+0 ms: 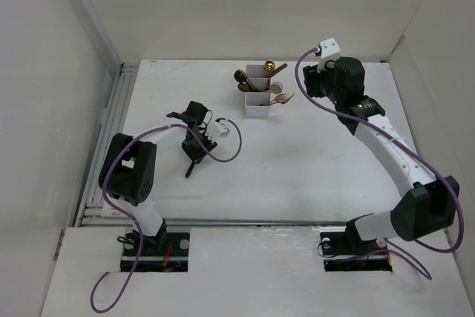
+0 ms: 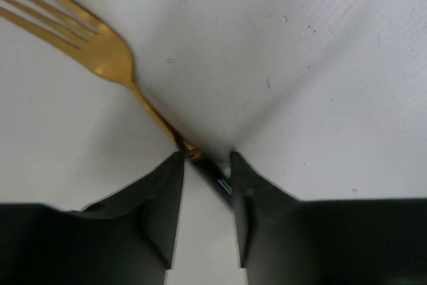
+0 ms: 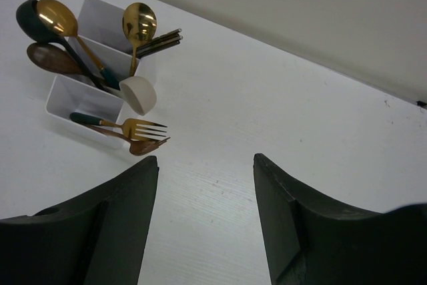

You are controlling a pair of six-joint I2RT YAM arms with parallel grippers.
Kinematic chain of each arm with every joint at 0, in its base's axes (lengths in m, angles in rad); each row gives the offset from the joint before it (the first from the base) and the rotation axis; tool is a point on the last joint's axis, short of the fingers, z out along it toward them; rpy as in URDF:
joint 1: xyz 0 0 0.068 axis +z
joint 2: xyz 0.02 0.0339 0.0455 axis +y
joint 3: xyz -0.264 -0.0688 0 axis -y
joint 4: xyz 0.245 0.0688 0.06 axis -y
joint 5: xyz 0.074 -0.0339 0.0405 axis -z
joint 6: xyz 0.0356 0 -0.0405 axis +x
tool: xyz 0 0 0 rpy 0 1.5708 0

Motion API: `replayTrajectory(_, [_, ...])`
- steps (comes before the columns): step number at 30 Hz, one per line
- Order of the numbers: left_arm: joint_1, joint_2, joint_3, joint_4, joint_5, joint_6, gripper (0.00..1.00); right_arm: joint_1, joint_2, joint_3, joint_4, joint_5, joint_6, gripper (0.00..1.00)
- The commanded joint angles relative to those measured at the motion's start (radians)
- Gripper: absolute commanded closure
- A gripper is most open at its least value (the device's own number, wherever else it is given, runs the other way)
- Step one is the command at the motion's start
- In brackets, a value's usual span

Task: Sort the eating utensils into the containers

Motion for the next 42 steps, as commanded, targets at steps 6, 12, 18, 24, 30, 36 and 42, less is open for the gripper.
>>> replayTrajectory(6, [-0.004,0.052,-0.016,-0.015,-0.019,-0.018,1.0,0.001,-0.035,0.005,0.04,0.014,-0.002,0.35])
replayTrajectory(12, [0.048,0.099,0.171,-0.015,0.027,-0.121,1.0,0.001,-0.035,0.014,0.04,0.036,-0.002,0.35])
replayTrajectory(18, [0.073,0.034,0.33,0.058,0.135,-0.135,1.0,0.001,-0.017,0.025,0.049,0.056,-0.002,0.35])
replayTrajectory(24, [0.019,-0.082,0.35,0.245,0.29,-0.066,1.0,0.001,0.024,0.052,0.049,0.056,-0.002,0.35])
replayTrajectory(30, [-0.071,0.001,0.395,0.65,0.333,-0.217,1.0,-0.02,0.079,0.086,0.081,0.053,0.032,0.35])
replayTrajectory(36, [-0.133,0.193,0.521,0.88,0.333,-0.326,1.0,-0.048,0.126,0.141,0.09,0.042,0.041,0.35])
replayTrajectory(42, [-0.151,0.296,0.547,1.051,0.31,-0.34,1.0,-0.057,0.135,0.151,0.09,0.077,0.041,0.35])
